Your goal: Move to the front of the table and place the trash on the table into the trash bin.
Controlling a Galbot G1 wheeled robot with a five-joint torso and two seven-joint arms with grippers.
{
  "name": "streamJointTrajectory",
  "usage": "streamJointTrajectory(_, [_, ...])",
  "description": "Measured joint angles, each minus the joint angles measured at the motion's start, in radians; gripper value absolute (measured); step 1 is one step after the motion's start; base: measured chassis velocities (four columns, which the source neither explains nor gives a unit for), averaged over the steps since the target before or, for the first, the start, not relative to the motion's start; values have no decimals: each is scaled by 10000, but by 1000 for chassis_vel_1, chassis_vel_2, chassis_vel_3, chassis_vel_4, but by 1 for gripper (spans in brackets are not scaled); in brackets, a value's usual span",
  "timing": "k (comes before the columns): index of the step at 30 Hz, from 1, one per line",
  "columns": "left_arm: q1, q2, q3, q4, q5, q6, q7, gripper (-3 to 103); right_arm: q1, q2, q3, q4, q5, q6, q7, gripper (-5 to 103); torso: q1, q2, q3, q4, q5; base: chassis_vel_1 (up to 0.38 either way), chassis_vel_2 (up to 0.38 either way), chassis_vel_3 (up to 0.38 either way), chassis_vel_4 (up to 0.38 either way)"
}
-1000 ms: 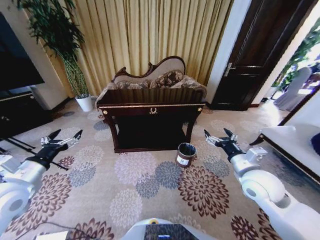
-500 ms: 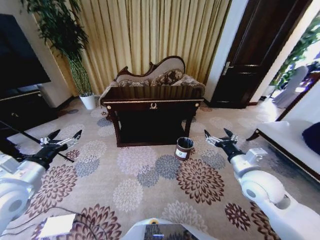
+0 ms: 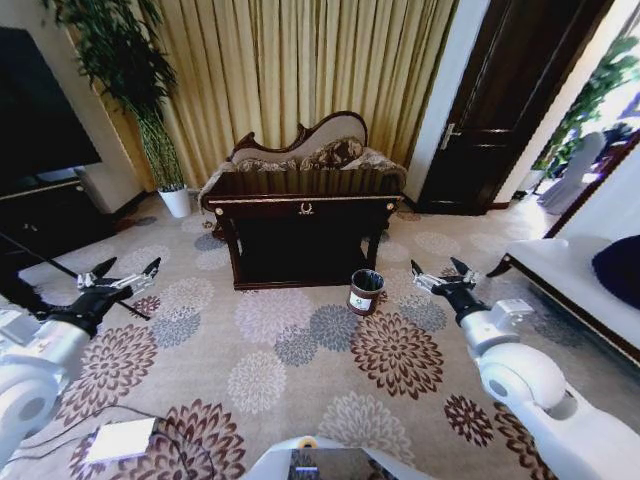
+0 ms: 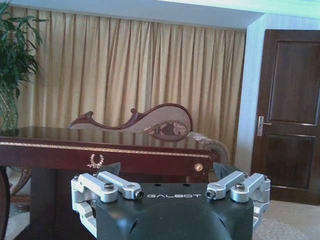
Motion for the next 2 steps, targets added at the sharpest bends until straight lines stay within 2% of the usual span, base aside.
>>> streamJointTrajectory(2, [-15,0,0,7,-13,-8,1,100,-3,32,3,5,-32,-27,21,100,-1,1,0,1,0,0,0,0,0])
